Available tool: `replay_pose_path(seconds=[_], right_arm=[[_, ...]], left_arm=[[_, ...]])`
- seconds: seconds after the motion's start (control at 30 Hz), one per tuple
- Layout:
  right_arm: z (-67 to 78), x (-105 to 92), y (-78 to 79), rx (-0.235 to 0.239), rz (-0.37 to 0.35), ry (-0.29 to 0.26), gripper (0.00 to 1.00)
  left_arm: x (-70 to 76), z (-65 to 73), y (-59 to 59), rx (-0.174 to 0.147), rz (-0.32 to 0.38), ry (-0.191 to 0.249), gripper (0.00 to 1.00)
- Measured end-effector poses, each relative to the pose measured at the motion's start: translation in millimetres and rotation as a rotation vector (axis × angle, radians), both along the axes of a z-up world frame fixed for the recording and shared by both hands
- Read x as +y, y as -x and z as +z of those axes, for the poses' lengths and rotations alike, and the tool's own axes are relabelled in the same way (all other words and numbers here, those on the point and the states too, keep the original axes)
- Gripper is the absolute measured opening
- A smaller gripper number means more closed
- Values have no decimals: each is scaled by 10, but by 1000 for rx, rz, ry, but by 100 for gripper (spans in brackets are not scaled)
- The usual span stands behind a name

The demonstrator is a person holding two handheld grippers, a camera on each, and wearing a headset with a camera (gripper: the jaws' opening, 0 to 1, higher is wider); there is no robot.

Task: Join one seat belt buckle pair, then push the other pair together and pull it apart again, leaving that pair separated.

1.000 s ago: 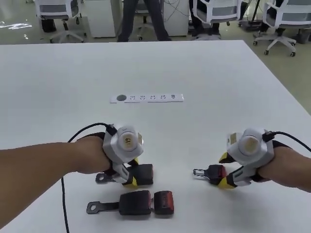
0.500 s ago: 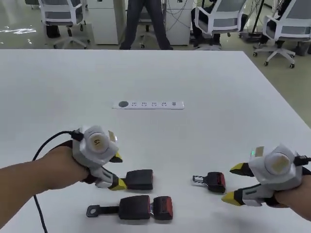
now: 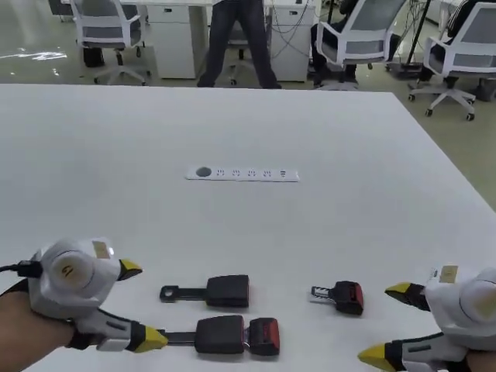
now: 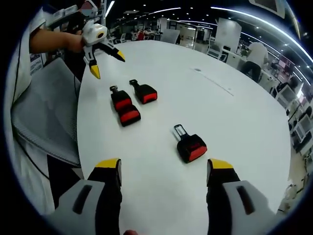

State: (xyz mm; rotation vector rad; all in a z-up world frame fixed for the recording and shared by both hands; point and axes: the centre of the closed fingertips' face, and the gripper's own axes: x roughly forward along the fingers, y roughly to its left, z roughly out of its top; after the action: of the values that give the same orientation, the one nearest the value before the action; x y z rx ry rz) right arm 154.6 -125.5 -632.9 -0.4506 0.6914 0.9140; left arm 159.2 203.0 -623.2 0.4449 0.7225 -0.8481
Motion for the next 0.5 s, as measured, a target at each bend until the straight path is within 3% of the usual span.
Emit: replay_pose_path(seconds=[0.13,0.23,0.37,0.43,0.5], right_arm=[[20,-19,-2,-11,-26,-8,75],[121,44,65,-9,-43,-26,77],[42,-16,18,-9,-66,-31,80],[132,23,79,-8,-83,-48,83],[72,-9,65,-11,-90,-53,86]], left_arm=[[120,-2,103,7,76,37,85],[186,-7,187,25,109,58,90],[305,54,262,23,159,83,93],[348,64,288,26,169,81,95],[390,44,293,29,180,82,96]])
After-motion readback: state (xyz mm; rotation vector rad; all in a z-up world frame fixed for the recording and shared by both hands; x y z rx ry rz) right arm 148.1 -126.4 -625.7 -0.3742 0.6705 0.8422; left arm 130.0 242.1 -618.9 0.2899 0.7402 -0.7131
